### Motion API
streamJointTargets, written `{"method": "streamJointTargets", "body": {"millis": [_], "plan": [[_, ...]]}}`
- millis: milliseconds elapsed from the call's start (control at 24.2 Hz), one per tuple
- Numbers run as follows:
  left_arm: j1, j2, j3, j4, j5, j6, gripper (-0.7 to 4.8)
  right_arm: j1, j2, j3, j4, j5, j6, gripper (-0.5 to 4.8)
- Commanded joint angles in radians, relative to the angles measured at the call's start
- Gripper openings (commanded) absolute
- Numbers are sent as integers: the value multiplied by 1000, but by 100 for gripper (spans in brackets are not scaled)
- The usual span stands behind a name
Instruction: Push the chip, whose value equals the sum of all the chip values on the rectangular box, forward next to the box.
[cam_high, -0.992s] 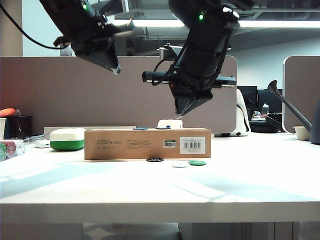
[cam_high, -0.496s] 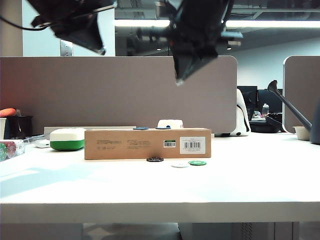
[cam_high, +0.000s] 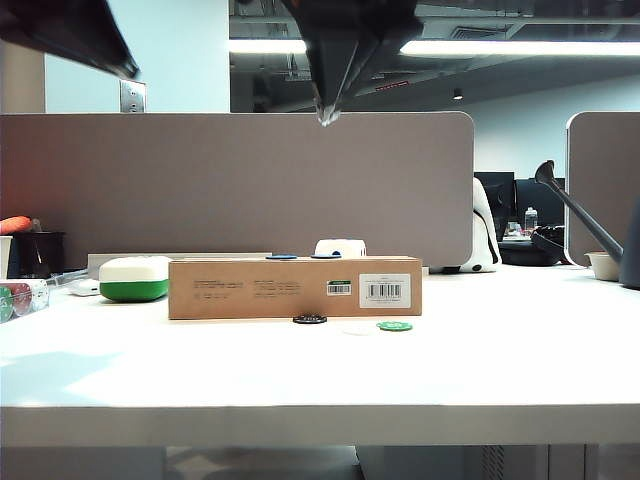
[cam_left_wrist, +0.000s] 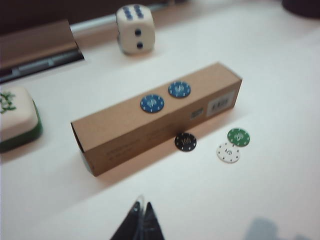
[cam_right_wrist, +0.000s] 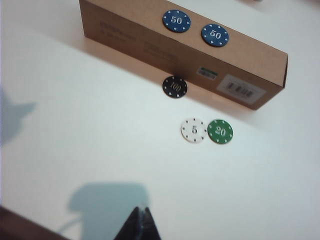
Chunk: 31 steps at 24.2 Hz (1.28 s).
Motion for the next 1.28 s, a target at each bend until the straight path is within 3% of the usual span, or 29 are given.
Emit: {"method": "streamJointTargets", "body": {"millis": [41, 455, 579, 910, 1282], "plan": [[2, -96, -45, 14, 0, 0, -5, 56, -11, 3, -83, 78, 82, -4], [48, -574, -232, 13, 0, 0, -5, 204, -39, 3, -254, 106, 185, -4], [106, -694, -259, 14, 1, 0, -5, 227, -90, 3, -269, 109, 200, -4], [250, -878, -352, 15, 0, 0, -5, 233, -232, -1, -270, 132, 219, -4], [271, -875, -491, 13, 2, 0, -5, 247, -435, -240, -153, 97, 305, -4]]}}
